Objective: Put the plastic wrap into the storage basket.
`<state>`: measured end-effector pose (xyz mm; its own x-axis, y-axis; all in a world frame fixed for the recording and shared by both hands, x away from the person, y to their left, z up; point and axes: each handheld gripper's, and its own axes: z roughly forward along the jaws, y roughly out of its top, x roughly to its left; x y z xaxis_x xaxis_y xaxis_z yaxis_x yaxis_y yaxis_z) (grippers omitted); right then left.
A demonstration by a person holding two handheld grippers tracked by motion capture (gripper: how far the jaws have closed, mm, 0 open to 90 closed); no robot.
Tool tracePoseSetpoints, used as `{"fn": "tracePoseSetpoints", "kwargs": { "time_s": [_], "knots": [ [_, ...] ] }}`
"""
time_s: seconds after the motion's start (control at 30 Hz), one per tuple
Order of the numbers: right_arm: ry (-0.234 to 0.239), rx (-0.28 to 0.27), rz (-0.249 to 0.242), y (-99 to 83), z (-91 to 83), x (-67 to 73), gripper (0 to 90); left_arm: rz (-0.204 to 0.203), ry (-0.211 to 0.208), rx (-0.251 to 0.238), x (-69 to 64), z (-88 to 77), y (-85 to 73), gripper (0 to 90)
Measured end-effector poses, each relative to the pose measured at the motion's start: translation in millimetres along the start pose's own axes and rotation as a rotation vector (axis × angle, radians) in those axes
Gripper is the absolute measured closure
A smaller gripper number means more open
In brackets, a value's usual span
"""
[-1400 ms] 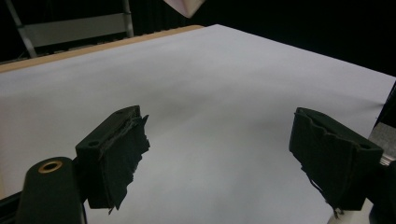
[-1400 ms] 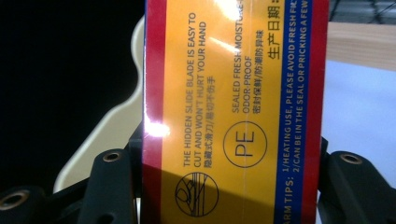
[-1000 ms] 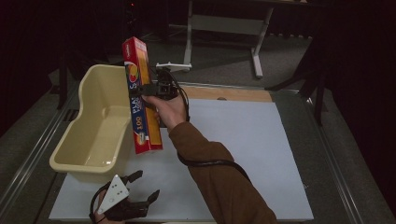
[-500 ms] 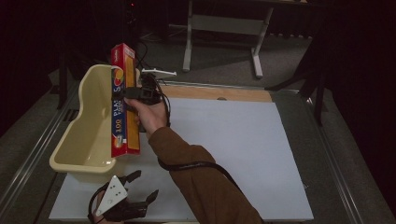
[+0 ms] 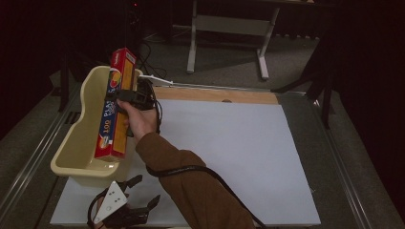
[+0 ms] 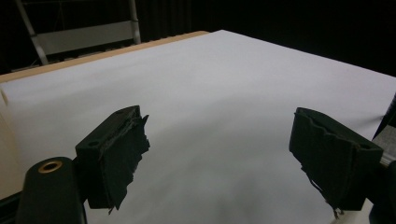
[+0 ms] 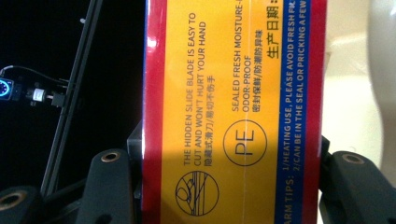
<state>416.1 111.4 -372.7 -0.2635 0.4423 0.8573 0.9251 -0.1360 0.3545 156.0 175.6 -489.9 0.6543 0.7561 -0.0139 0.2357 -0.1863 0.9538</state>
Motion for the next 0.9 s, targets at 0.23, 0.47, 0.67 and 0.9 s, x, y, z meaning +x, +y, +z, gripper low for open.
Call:
{"fn": "tracePoseSetpoints", "kwargs": {
  "time_s": [0.23,0.47,0.67,0.9],
  "knots": [
    [-0.032,0.010,0.008,-7.5,10.2,-2.6,40.9,-0.004,0.000,-0.006,-0.1,-0.9,0.1,18.0],
    [-0.056,0.017,0.020,-13.4,16.5,-3.7,40.3,-0.008,0.002,-0.010,0.2,-1.2,0.1,18.0],
    [-0.076,0.027,0.037,-14.2,16.9,-5.6,39.8,-0.007,0.003,-0.008,0.8,-2.2,0.1,18.0],
    [-0.109,0.046,0.020,-15.4,16.5,-3.4,37.8,-0.009,0.003,-0.009,0.7,-1.7,0.3,18.0]
  ]
}}
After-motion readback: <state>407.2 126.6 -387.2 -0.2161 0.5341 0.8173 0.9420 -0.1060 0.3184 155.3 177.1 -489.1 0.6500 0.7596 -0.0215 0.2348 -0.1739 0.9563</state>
